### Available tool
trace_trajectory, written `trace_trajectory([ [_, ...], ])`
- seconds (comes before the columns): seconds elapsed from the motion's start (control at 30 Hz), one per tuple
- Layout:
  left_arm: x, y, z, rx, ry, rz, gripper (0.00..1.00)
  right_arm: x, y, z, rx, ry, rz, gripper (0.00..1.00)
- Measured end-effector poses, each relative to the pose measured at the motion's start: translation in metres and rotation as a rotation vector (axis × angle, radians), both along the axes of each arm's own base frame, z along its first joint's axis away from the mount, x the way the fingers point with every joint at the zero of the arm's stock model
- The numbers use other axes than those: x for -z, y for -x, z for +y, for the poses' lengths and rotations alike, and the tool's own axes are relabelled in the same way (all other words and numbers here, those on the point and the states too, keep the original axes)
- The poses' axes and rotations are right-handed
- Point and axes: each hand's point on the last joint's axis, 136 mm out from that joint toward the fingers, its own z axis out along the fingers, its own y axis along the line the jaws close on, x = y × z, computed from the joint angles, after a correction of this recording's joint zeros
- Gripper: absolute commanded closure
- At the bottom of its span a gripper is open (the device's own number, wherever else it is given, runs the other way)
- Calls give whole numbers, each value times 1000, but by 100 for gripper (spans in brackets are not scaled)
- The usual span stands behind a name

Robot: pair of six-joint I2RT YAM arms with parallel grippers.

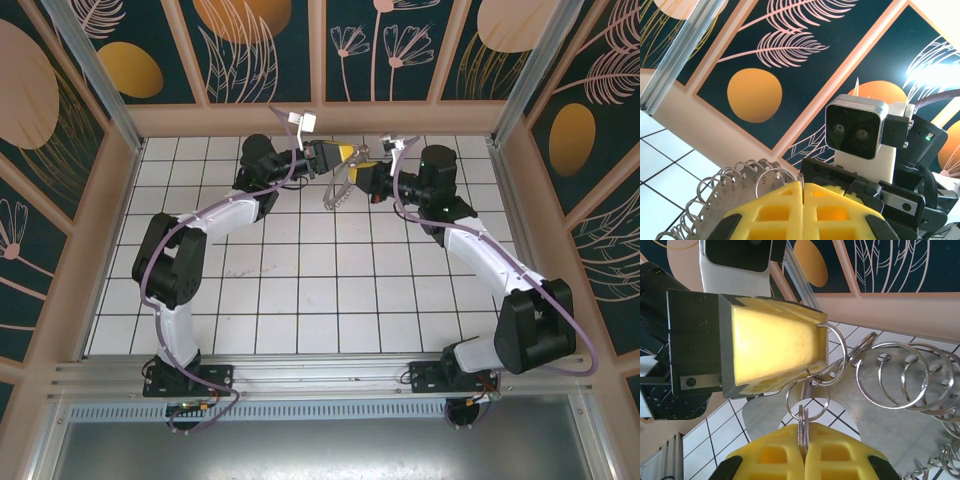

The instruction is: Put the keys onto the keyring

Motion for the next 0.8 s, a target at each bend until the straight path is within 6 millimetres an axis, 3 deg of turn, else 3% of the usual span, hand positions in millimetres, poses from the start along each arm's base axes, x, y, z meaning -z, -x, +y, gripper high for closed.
trace_trajectory([
  [0.23,2,1,-1,-10,-28,-22,100,2,0,-2,2,18,17,100],
  [0.53,5,0,0,-24,-55,-47,100,-15,-5,-4,2,47,-13,100],
  [0.8,6,1,0,-29,-72,-61,100,-17,-13,-13,18,88,-19,100],
])
